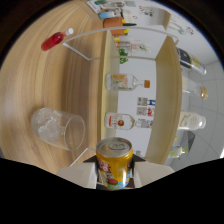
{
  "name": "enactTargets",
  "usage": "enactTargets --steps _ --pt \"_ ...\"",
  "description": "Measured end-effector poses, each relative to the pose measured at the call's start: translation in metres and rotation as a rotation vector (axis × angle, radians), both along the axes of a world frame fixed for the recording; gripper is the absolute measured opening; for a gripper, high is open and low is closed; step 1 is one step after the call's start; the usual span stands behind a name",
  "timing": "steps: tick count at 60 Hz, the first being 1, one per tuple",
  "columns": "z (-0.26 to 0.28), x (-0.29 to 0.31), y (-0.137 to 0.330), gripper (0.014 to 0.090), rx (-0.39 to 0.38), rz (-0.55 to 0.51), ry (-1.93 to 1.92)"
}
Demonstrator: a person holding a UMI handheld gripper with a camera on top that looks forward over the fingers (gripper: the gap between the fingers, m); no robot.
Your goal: Make me a cup of Vodka Sunrise.
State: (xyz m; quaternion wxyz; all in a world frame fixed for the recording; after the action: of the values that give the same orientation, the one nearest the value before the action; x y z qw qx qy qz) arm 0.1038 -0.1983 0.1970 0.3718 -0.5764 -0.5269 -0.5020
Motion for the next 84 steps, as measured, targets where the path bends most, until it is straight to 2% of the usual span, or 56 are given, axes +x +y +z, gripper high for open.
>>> enactTargets --steps 17,29,40,49,57,64,73,84 --pt "-0.012 -0.011 0.004 0.0513 -0.083 0.072 -0.352" --pt "-0.006 -0.016 -0.001 0.0512 -0.08 0.067 -0.265" --pt "0.034 -0.024 -0.011 0.0511 0.004 0.015 0.165" --pt "0.08 -0.029 -0.022 0.0517 0.079 0.038 0.71" --pt "0.115 -0.007 -0.034 0.0516 0.146 0.064 1.104" --pt "0.125 0.03 -0.046 0.0518 0.19 0.034 1.329" --pt "0.102 0.088 -0.05 0.0516 0.21 -0.043 1.526" --pt "0.018 0.146 -0.032 0.0516 0.167 -0.208 1.659"
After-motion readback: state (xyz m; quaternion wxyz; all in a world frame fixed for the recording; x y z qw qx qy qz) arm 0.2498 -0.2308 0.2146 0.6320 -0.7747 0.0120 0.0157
